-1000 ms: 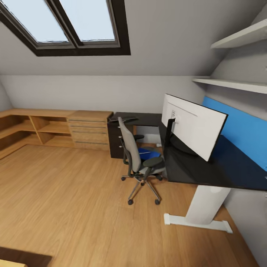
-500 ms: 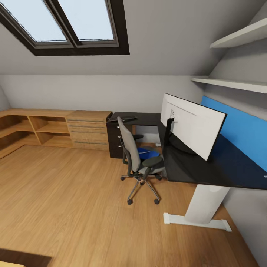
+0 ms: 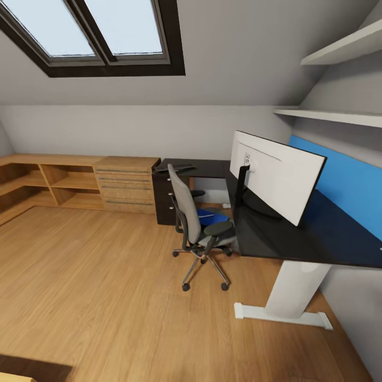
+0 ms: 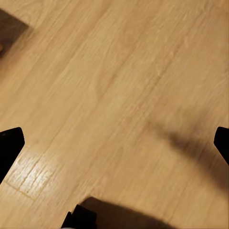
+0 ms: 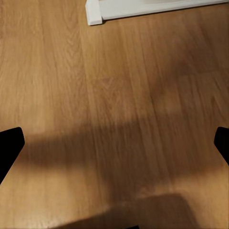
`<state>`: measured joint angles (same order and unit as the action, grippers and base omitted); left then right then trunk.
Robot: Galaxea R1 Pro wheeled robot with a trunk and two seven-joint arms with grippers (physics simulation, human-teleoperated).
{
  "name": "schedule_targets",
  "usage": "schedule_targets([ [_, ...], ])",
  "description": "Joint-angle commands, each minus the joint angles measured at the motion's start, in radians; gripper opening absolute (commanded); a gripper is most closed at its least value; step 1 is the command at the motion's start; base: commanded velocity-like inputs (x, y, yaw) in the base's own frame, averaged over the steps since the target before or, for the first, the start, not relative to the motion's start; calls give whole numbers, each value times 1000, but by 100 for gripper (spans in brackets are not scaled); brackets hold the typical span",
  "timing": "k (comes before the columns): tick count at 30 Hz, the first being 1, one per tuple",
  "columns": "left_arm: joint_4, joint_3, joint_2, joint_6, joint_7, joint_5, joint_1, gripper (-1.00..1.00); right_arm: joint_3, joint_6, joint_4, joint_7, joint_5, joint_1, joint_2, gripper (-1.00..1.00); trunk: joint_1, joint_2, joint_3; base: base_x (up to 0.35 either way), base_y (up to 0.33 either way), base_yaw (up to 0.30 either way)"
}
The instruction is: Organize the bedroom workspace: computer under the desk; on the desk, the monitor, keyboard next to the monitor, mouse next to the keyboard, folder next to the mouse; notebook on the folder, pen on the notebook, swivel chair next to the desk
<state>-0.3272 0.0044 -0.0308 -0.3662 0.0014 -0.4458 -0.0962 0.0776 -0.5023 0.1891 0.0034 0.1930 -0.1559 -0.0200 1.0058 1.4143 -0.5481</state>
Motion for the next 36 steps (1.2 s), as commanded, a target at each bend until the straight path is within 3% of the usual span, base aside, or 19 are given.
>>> schedule_targets([
  [1, 0, 0, 0, -2, 0, 0, 0, 100, 4, -3, -1, 1, 0, -1, 1, 100, 4, 8, -4, 0, 0, 0],
  [4, 0, 0, 0, -2, 0, 20, 0, 100, 4, -2, -1, 1, 0, -1, 1, 100, 15, 29, -14, 0, 0, 0],
  [5, 0, 2, 15, -4, 4, 63, 0, 100, 4, -2, -2, 1, 0, -1, 2, 100, 19, 36, -17, 0, 0, 0],
  [7, 0, 1, 29, -5, 4, 70, 0, 100, 4, -2, -2, 0, 0, -1, 2, 100, 27, 50, -23, 0, 0, 0],
  [20, 1, 0, 38, -8, 6, 75, 0, 100, 6, -2, -2, -2, 1, -1, 0, 100, 77, 141, -64, 0, 0, 0],
  [28, 1, 0, 39, -8, 56, 75, 0, 100, 9, 1, -1, -3, 8, -1, -1, 100, 107, 197, -89, 0, 0, 0],
  [36, 1, -2, 35, 50, 64, 75, 0, 100, 11, 4, 4, -4, 9, -1, -3, 100, 138, 253, -114, 0, 0, 0],
])
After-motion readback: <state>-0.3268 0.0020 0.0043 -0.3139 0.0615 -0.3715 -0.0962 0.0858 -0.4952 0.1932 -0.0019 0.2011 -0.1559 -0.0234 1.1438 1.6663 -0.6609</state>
